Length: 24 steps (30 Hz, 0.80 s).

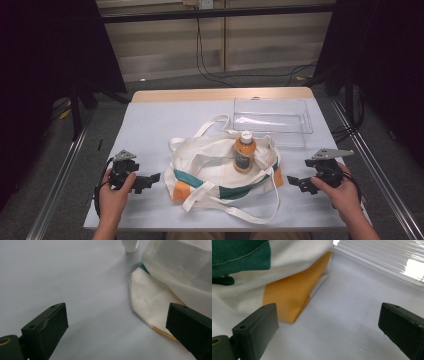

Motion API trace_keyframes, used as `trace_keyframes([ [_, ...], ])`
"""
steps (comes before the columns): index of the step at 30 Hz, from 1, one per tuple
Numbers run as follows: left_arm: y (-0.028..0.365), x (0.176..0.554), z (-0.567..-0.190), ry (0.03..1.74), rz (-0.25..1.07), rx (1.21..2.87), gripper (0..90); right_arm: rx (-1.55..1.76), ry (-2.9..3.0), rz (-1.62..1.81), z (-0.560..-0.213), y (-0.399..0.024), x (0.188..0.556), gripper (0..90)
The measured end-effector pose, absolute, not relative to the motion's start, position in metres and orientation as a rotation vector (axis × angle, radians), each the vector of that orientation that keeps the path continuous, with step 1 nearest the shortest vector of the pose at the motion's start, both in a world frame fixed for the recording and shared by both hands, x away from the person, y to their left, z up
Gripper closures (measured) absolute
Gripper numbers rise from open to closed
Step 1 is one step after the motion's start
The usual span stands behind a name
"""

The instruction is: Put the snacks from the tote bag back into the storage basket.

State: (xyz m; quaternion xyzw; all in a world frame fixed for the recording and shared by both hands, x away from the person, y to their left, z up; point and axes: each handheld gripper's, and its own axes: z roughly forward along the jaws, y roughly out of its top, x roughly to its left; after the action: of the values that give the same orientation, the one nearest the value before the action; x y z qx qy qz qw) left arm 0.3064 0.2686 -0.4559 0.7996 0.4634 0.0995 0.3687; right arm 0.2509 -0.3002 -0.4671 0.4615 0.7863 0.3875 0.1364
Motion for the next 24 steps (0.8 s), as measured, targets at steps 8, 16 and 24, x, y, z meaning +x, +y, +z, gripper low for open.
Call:
trace_keyframes([
  [8,0.267,0.305,-0.458,1.187,0.25,2.07,4.0,1.318,2.324,1.09,-0.461,-0.293,0.254,3.0],
  [16,0.261,0.306,-0.457,1.157,0.251,2.108,3.9,1.299,2.397,1.024,-0.458,-0.288,0.259,3.4],
  [24,0.258,0.306,-0.457,1.148,0.245,2.117,3.9,1.285,2.455,0.963,-0.451,-0.288,0.266,3.6],
])
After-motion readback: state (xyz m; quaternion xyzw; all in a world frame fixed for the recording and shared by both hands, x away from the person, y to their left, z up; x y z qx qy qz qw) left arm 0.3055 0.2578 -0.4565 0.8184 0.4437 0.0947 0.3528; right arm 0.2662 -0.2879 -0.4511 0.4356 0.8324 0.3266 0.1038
